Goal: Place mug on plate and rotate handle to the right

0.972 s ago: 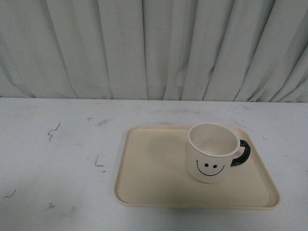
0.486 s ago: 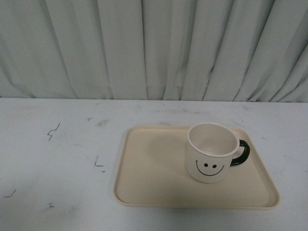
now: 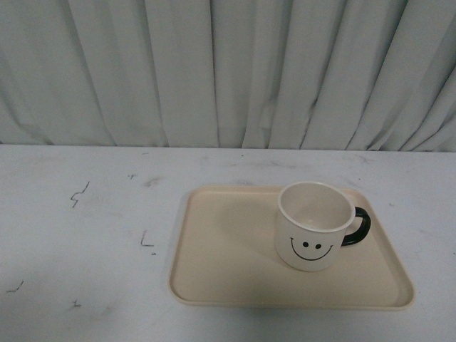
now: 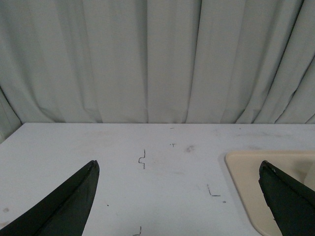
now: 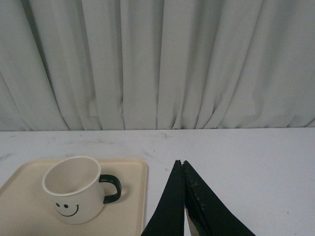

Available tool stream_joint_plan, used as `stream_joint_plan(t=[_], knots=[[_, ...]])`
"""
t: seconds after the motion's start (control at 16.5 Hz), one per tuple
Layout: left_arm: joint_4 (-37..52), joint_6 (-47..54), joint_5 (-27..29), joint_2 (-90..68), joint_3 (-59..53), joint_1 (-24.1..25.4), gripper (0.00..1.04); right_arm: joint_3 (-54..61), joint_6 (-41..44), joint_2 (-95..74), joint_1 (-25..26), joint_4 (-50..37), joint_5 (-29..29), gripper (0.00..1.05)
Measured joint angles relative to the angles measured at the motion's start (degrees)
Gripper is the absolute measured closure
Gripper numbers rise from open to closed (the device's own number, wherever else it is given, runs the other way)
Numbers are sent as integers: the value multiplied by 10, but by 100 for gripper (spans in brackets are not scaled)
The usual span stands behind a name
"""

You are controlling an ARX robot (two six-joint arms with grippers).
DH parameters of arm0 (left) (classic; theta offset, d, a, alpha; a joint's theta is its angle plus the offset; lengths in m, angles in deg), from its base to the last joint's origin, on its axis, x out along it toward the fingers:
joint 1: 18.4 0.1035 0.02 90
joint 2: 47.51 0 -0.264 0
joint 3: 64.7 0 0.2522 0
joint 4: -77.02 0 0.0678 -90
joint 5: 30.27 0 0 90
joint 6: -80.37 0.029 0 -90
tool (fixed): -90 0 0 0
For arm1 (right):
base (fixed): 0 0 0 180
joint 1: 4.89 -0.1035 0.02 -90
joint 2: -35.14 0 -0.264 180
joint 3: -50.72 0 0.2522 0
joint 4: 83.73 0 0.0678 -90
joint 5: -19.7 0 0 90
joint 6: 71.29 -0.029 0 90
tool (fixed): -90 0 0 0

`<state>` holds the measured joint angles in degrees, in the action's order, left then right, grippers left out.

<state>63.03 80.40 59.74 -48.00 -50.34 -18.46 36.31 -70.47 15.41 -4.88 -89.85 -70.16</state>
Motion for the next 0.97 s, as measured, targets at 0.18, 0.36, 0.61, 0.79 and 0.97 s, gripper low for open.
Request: stream_joint_plan(t=[0.18,0.36,0.61,0.79,0.97], knots=[[0,0,0,0,0,0,7,0,0,42,0,42,0,103],[0,0,0,0,0,0,7,0,0,76,0,77,0,103],[0,0,0,0,0,0,7,0,0,177,0,204,-1,103],[0,0,0,0,0,0,7,0,0,195,0,203,-1,103],[0,0,0,0,0,0,7,0,0,195,0,202,-1,77]])
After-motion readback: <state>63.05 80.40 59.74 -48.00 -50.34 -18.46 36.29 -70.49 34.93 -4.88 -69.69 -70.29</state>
